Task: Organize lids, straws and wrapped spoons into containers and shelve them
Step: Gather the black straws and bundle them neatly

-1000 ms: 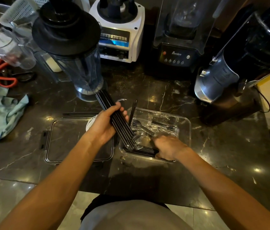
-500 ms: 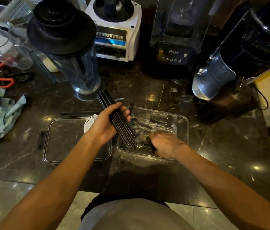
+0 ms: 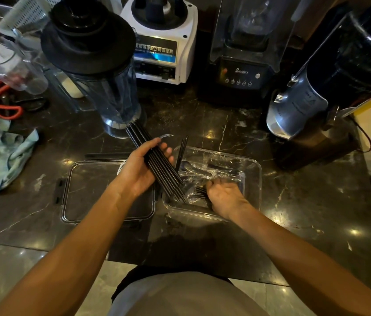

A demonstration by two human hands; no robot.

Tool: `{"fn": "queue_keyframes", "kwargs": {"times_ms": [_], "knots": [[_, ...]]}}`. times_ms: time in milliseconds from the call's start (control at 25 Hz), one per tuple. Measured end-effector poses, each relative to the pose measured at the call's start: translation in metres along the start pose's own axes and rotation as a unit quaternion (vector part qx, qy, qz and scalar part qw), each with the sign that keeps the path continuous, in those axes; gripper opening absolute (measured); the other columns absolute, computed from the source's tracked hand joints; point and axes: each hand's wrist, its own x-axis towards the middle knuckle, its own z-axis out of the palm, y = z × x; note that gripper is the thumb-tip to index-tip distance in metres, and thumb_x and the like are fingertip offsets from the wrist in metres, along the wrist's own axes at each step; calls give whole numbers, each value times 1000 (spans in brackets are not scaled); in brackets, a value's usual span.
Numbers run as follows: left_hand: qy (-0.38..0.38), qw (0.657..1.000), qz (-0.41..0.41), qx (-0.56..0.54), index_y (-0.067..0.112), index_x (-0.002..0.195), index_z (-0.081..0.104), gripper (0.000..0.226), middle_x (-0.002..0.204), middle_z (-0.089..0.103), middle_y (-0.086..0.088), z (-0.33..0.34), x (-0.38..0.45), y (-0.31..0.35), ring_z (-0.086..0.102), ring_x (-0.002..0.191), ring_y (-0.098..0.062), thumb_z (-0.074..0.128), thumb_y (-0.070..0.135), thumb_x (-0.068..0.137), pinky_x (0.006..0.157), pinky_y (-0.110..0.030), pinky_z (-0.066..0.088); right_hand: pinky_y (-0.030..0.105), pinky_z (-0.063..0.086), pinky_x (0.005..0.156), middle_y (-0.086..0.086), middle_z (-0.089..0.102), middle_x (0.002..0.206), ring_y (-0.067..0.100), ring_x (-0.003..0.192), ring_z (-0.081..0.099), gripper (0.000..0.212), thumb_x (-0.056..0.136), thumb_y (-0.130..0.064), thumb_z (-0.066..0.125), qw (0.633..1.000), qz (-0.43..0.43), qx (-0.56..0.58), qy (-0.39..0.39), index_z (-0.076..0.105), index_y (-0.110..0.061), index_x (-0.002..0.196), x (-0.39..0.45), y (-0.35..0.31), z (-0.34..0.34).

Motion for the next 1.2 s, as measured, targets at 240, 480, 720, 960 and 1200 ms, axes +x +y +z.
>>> {"fn": "queue_keyframes", "kwargs": {"times_ms": [240, 480, 720, 960, 1200], "knots": [[5, 1000, 5, -7, 15, 98, 68, 15, 94, 64, -1, -1, 0, 6, 66, 91, -16, 55, 20, 101, 98, -36, 51, 43, 51, 98, 16, 52, 142, 31, 128, 52, 54, 91, -11, 69, 1000, -3, -15, 8, 48, -8, 141, 0, 6, 3], [11, 1000, 13, -9, 15, 100, 67, 13, 95, 66, 0, -11, 0, 14, 68, 94, -15, 56, 20, 102, 97, -34, 55, 45, 41, 112, 11, 51, 143, 30, 136, 46, 49, 96, -21, 64, 998, -53, 30, 7, 51, -13, 142, -7, 22, -5], [19, 1000, 21, 6, 13, 96, 67, 16, 92, 65, 1, -12, -3, 20, 68, 91, -13, 54, 20, 103, 98, -34, 53, 45, 44, 112, 10, 44, 153, 31, 135, 52, 51, 95, -16, 64, 993, -75, 62, -60, 49, -12, 143, -20, 33, -9], [7, 1000, 13, 13, 15, 99, 66, 15, 93, 65, 1, -14, -3, 16, 68, 93, -13, 54, 21, 103, 95, -33, 57, 43, 47, 102, 11, 60, 133, 29, 121, 59, 46, 96, -13, 61, 995, -96, -12, -32, 50, -12, 141, -19, 20, -12], [6, 1000, 17, 3, 14, 95, 68, 18, 91, 65, 0, -11, -4, 19, 66, 93, -14, 54, 19, 103, 99, -35, 51, 38, 51, 85, -4, 60, 100, 16, 94, 63, 8, 104, -34, 50, 979, -57, 183, -70, 51, -29, 111, -24, 40, -12]]}}
